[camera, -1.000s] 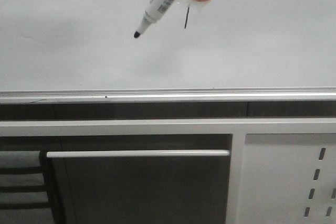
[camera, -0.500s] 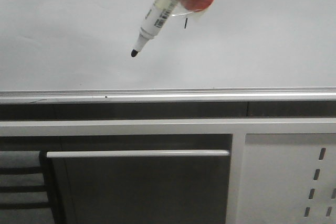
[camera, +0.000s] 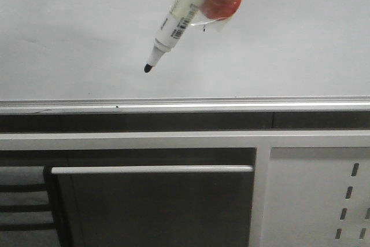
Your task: Write number 1 on whiteboard
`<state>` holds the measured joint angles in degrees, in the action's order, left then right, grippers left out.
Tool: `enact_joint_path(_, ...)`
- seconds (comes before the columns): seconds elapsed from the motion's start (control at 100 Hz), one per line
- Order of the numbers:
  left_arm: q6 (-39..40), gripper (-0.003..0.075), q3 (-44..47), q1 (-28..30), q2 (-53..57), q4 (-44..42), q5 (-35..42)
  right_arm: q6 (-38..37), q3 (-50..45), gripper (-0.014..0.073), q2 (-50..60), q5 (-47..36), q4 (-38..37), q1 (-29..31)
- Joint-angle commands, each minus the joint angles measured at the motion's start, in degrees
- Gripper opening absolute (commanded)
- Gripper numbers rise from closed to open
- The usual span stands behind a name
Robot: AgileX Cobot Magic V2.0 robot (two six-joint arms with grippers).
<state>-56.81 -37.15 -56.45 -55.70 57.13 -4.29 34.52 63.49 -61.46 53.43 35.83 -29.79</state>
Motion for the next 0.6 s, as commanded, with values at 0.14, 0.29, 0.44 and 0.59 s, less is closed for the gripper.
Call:
enact_joint_path(0.14,0.08,0.0439,-2.06,-0.38,-0.56,-2.87,-1.24,-0.02,6.91,-0.0053,-1.62,2.12,4.24,0.39)
enact_joint_path(0.29,0.08,0.0438,-2.19,-0.38,-2.21,-3.66,-1.24,-0.02,9.78,-0.0053,-4.37,7.52,4.37,0.28)
enact_joint_path(0.44,-0.06,0.0361,-2.19,-0.38,-2.84,-4.17,-0.98,-0.02,10.56,-0.0053,-4.76,8.76,4.37,0.28)
enact_joint_path(0.59,-0.20,0.0246,-2.19,-0.38,-2.84,-4.29,-0.36,-0.02,10.56,-0.0053,-4.76,8.76,4.37,0.28)
